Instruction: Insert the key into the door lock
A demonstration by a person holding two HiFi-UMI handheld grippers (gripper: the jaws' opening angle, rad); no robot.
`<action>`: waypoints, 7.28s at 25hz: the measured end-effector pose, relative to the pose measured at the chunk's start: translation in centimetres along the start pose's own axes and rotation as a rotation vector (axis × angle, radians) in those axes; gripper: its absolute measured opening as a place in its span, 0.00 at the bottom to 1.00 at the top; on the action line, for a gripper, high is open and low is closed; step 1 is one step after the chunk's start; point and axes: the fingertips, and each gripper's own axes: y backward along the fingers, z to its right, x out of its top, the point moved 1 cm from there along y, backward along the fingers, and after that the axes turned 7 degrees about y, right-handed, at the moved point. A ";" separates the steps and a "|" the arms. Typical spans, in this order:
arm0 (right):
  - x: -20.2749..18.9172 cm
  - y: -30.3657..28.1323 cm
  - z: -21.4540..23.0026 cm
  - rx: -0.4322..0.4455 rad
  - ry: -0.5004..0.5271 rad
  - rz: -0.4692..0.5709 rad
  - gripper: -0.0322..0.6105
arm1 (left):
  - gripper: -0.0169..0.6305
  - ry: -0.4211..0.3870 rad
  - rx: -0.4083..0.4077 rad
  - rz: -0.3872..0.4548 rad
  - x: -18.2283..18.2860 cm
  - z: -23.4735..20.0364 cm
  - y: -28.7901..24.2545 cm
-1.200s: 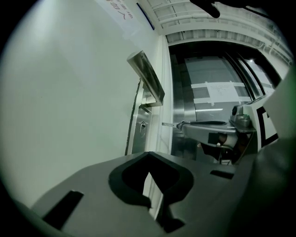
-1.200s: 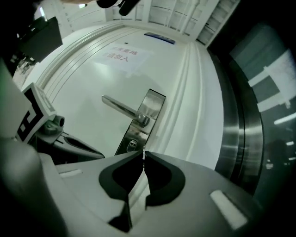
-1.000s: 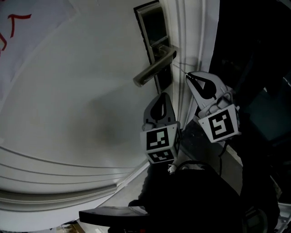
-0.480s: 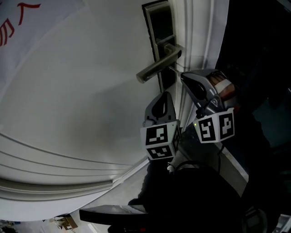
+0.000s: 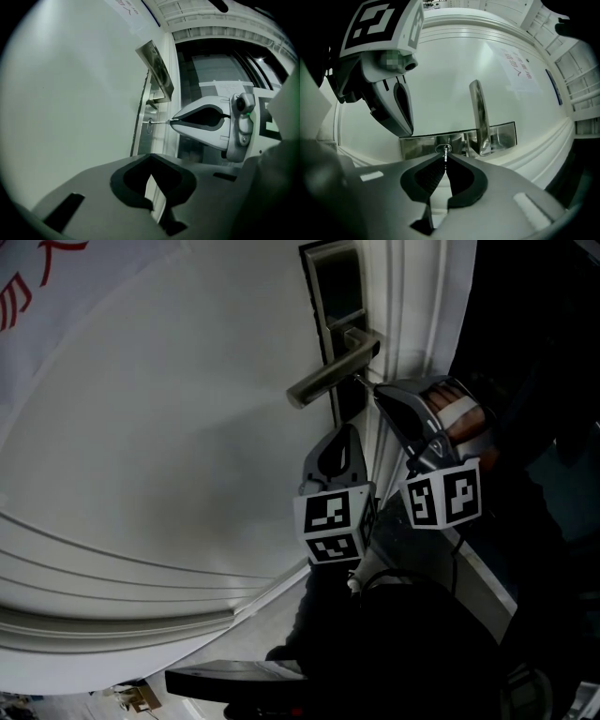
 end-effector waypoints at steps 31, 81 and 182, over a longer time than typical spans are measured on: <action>0.4 -1.2 0.1 0.006 0.087 -0.041 0.07 | 0.03 -0.011 -0.026 0.008 0.7 0.0 0.0; 0.3 -1.8 0.0 0.001 0.108 -0.030 0.07 | 0.03 -0.022 -0.007 0.019 0.7 -0.9 -0.3; 0.3 -2.6 0.0 0.006 0.126 -0.029 0.07 | 0.03 -0.023 -0.009 0.028 1.6 -1.0 -0.6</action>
